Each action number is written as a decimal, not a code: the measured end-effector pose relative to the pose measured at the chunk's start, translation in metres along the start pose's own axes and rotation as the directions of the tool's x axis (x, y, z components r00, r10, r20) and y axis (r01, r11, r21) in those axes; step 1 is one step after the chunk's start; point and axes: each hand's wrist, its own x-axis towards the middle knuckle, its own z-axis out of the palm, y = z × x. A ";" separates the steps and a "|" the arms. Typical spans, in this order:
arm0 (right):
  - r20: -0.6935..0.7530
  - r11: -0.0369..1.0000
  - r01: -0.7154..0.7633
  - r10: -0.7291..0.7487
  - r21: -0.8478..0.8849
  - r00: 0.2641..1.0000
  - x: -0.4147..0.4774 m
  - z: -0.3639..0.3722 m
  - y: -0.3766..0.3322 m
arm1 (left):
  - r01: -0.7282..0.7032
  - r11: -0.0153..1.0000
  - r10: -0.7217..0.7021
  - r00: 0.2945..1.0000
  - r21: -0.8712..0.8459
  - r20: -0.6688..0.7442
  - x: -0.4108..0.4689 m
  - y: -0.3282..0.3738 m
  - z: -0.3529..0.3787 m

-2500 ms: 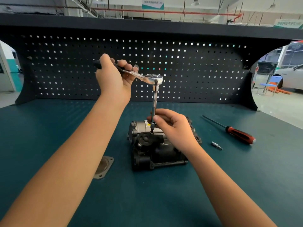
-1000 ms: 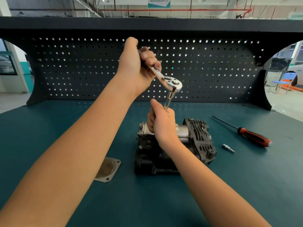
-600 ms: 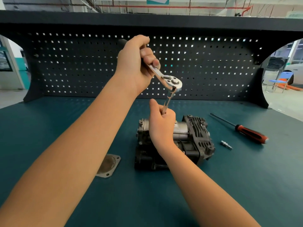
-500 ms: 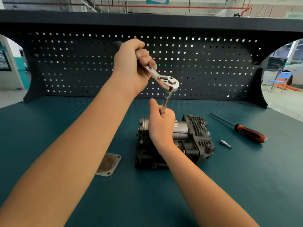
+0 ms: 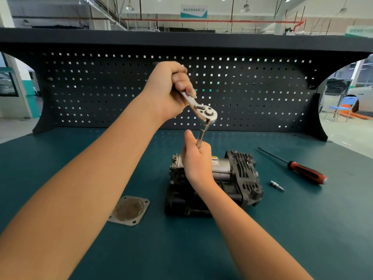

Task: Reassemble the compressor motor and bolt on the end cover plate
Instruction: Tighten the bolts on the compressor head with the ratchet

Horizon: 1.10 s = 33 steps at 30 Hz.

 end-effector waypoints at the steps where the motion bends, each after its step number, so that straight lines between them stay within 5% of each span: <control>1: 0.005 0.999 0.003 -0.003 -0.032 1.000 0.000 0.002 0.000 | 0.018 1.000 -0.018 1.000 0.009 0.005 0.001 0.002 -0.002; 8: 0.023 0.996 0.031 -0.029 -0.086 0.999 0.001 0.011 0.004 | 0.042 0.999 -0.041 0.999 0.022 -0.024 0.002 0.011 -0.013; 20: -0.003 0.975 0.091 -0.094 -0.200 0.996 -0.004 0.016 0.003 | -0.424 0.878 0.292 0.843 -0.223 -0.453 -0.024 -0.007 -0.020; 28: 0.075 0.936 0.118 -0.098 -0.331 0.992 -0.009 0.015 -0.004 | -0.248 0.966 0.212 0.924 -0.076 -0.319 -0.048 -0.031 -0.012; 33: 0.295 0.742 0.230 -0.046 -0.629 0.954 -0.023 -0.036 -0.003 | -0.126 0.992 0.116 0.953 -0.018 -0.278 -0.042 -0.019 -0.014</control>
